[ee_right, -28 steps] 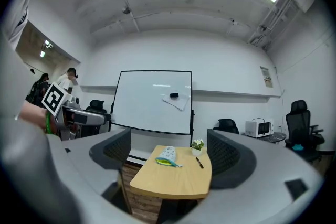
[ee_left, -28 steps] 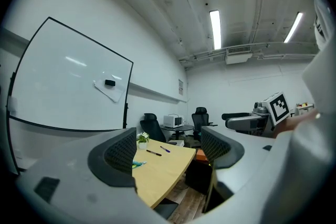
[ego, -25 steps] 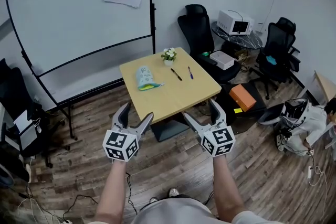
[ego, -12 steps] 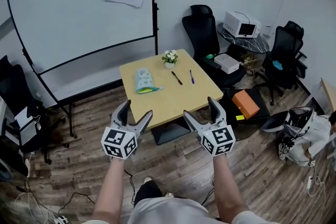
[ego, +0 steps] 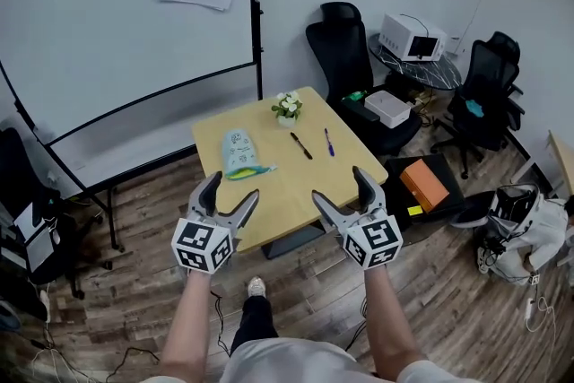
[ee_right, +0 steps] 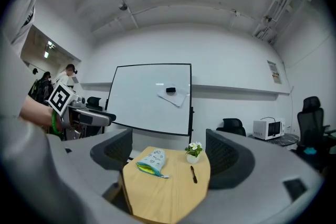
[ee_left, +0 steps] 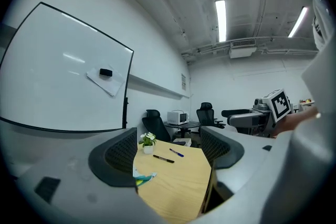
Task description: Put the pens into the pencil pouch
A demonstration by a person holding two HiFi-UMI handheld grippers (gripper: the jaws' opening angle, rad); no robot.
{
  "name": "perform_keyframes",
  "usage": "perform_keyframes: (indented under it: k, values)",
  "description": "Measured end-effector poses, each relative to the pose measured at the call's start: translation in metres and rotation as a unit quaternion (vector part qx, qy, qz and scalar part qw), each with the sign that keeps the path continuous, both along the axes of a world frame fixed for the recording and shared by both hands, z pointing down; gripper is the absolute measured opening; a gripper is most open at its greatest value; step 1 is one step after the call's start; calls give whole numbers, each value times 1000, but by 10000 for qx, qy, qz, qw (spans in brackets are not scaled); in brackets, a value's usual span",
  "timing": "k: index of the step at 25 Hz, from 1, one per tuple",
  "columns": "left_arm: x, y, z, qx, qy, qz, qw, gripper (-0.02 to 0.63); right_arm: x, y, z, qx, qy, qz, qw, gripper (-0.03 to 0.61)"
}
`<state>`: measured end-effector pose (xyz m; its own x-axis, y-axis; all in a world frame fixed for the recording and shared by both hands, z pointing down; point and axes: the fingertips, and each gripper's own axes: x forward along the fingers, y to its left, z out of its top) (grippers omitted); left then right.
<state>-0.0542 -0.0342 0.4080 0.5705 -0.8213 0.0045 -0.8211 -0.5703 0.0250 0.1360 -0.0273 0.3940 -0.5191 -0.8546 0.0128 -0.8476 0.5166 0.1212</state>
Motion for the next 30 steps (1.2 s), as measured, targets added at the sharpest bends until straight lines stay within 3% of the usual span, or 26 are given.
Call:
perform_keyframes:
  k: [14, 23, 30]
  values:
    - [-36, -162, 2, -92, 16, 529, 9986, 348, -37, -144, 9, -229, 84, 567, 9981, 420]
    - [-41, -206, 9, -146, -90, 767, 9969, 348, -49, -188, 2, -241, 147, 679, 9973, 408]
    - [-38, -225, 13, -179, -181, 669, 9974, 348, -44, -210, 9, -315, 113, 568, 9978, 406]
